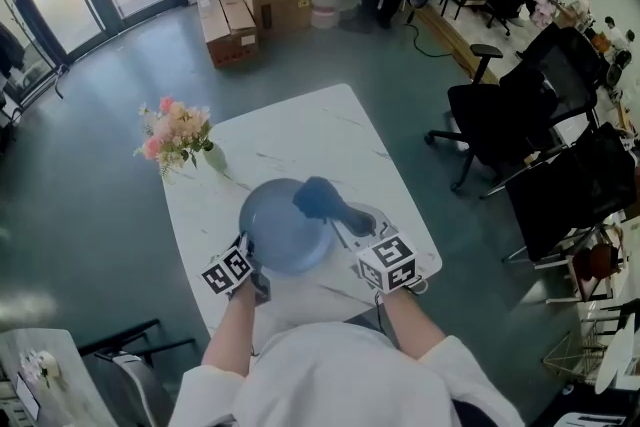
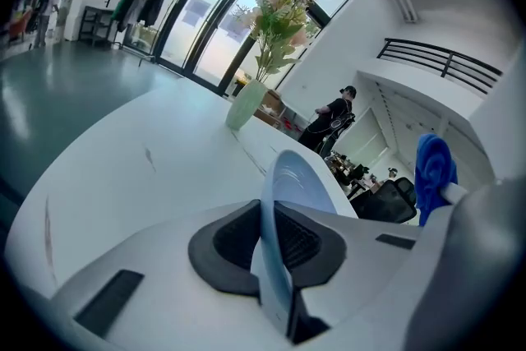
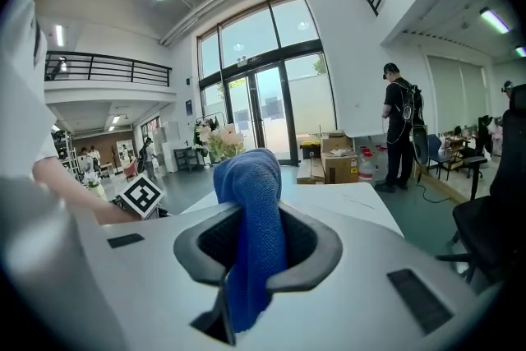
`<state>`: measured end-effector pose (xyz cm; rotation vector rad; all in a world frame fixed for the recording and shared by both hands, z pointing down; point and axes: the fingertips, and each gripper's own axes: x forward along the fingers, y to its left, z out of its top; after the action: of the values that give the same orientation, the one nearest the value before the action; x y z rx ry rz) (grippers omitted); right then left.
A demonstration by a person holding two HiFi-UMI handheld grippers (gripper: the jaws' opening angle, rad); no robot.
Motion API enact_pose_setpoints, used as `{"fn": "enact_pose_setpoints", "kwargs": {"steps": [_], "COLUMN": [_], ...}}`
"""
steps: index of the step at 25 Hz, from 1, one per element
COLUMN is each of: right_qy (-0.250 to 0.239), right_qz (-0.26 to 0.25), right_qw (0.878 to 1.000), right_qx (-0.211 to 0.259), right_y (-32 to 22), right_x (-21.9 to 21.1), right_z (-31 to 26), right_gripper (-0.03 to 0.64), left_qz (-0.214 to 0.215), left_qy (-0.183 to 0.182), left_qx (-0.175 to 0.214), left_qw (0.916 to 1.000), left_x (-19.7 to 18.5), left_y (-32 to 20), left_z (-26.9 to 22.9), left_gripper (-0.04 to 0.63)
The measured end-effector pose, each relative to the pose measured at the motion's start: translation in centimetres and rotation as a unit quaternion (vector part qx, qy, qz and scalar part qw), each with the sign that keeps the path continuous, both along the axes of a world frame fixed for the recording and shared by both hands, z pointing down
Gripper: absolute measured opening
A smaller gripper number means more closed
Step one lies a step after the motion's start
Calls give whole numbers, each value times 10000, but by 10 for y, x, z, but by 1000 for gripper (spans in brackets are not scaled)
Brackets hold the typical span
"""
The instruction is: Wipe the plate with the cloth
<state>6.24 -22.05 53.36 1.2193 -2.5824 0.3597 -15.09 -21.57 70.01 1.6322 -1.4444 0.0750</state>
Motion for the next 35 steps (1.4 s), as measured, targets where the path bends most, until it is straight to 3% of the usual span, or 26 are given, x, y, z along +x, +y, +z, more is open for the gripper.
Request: {"fn": "enact_pose_setpoints", "kwargs": {"steps": [7, 19, 25, 35], "right_qy": [5, 32, 29, -15], "right_qz": [-13, -7, -31, -55], "right_qw": [9999, 9998, 9997, 9996], "right_qx": [-106, -214, -260, -283], "right_y": [3, 7, 8, 10], "right_x": [3, 3, 0, -6], "right_z": [8, 15, 19, 22], "right_gripper": [92, 93, 92, 93], "left_qz": [-145, -7, 229, 464], "left_qy": [-88, -359, -593, -514], "left_qx": [-307, -703, -689, -506], "left_qw": [9994, 9969, 9956, 9963], "left_x": [-5, -9, -8, -8], "left_y": [0, 0, 0, 0], "left_z": [21, 47, 48, 40], "left_gripper": [43, 44, 44, 46]}}
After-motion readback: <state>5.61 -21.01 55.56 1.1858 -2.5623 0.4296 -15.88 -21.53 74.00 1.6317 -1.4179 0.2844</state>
